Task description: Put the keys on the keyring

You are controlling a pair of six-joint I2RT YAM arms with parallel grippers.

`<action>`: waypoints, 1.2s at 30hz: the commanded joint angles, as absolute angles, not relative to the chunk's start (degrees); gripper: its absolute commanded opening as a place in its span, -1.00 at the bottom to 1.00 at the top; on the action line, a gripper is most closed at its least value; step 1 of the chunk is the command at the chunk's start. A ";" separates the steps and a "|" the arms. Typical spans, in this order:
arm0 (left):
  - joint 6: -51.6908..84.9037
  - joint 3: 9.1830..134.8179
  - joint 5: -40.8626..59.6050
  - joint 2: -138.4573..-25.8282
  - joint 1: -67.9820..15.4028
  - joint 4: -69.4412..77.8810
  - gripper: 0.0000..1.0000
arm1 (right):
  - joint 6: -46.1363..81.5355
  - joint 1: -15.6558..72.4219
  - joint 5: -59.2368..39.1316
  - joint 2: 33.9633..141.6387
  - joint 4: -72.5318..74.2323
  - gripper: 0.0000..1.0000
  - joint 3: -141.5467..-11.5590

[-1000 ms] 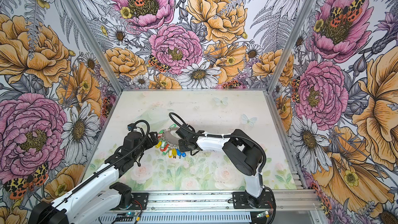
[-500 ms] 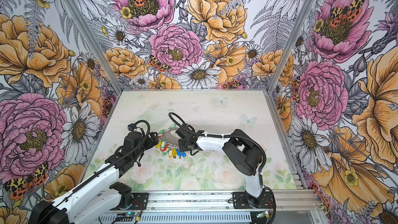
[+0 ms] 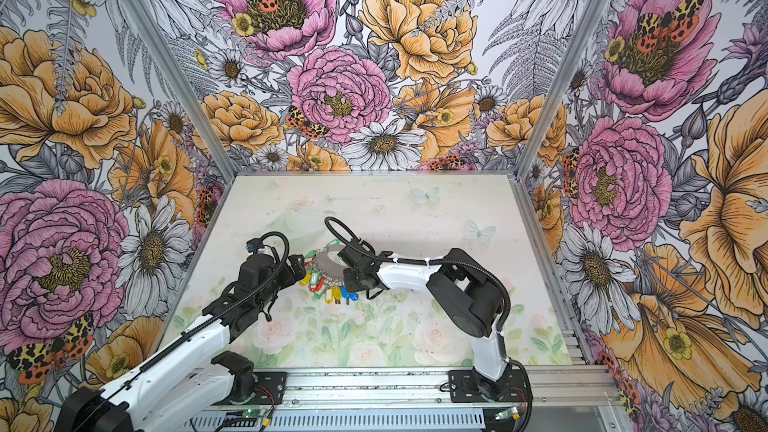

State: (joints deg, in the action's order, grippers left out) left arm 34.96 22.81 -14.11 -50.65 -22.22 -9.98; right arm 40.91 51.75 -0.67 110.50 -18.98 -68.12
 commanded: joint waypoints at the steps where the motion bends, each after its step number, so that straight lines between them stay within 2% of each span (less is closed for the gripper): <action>1: 34.46 21.88 -13.87 -50.40 -21.70 -8.46 0.97 | 40.08 51.95 0.25 110.16 -18.98 -0.75 -69.52; 16: 34.19 22.50 -13.26 -53.34 -21.71 -7.50 0.97 | 37.46 52.65 0.88 107.30 -18.99 -0.84 -69.86; 36: 34.02 22.52 -13.53 -53.70 -21.69 -7.37 0.97 | 37.17 52.82 -0.03 111.12 -19.14 -0.69 -71.46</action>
State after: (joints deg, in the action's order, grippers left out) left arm 34.94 22.81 -13.91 -54.02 -22.22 -8.69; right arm 37.63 52.34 -0.27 110.26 -19.05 -70.46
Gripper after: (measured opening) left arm 0.986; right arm 0.153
